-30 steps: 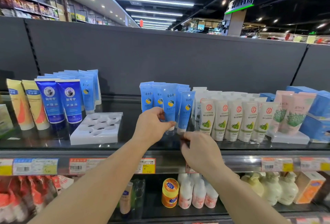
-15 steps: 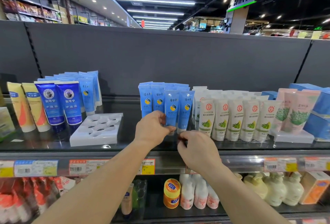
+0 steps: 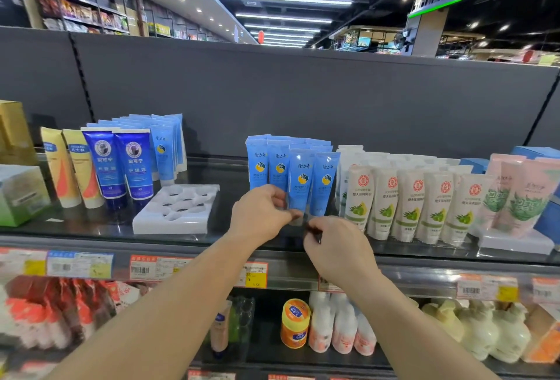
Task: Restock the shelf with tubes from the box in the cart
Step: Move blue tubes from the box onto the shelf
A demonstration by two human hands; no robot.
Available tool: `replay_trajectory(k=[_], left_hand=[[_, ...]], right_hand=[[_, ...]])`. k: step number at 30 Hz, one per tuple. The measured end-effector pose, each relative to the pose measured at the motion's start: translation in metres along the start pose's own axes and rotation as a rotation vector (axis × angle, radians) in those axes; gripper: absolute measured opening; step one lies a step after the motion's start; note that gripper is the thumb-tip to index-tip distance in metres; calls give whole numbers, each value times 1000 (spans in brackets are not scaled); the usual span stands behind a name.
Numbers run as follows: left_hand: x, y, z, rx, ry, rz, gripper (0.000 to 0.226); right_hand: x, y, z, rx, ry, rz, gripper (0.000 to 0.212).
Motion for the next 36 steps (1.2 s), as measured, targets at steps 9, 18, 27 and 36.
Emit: replay_trajectory(k=[9,18,27,36], left_hand=[[43,-6,51,-69,109,-6,42],[123,-61,162,-316,242,40,43],[291,-201,357,-709,155,313,67],[449,-300,518,-865,248,597,64]], right_hand=[[-6,-46,-17,-100,-85,115,18],[14,-165,-58,-170,-183,234,23],[124,-412,-157,-242,-310,465,35],[229,-621,-236,-297,-485,621,48]])
Point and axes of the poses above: each hand's wrist, its own x-axis away from the middle knuckle, its own z-axis out of the back of the hand, y = z × x, the point moved 3 cm from there along -x, towards the middle knuckle, and after that the axes turned 5 degrees about -z, right-handed, at the moved point
